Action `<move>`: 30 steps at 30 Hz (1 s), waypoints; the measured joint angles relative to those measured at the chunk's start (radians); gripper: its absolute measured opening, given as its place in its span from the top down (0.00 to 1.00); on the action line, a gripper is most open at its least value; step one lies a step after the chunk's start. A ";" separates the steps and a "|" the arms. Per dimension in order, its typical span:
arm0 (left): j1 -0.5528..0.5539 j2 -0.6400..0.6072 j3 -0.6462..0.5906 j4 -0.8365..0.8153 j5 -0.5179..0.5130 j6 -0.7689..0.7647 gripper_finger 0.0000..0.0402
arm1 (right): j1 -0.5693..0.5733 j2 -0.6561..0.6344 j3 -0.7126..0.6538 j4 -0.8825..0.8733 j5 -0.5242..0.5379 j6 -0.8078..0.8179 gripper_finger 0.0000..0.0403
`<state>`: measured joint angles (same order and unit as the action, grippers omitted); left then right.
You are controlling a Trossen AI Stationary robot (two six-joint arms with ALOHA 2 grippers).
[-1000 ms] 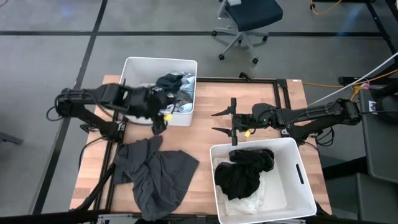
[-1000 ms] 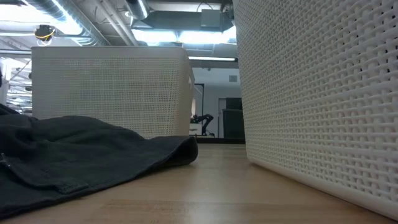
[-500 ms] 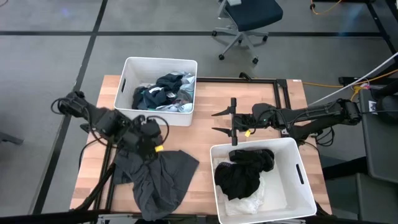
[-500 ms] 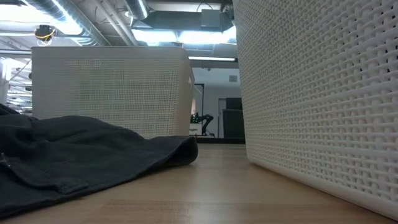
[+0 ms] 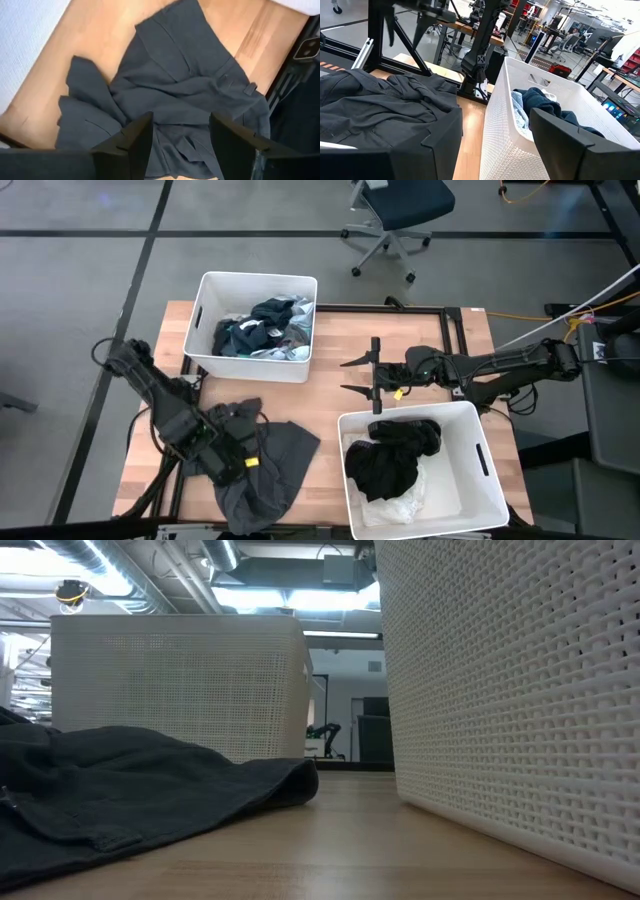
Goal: Sort clothes
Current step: Put the black pants into the top white laundry bin
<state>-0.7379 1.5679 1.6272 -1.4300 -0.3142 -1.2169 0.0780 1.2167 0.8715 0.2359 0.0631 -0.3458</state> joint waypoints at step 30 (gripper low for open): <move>-0.034 0.313 -0.009 0.144 0.222 -0.006 0.55 | 0.000 0.000 0.000 0.008 0.000 -0.001 0.42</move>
<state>-0.7714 1.8811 1.6181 -1.2857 -0.0927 -1.2226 0.0781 1.2167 0.8715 0.2436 0.0628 -0.3466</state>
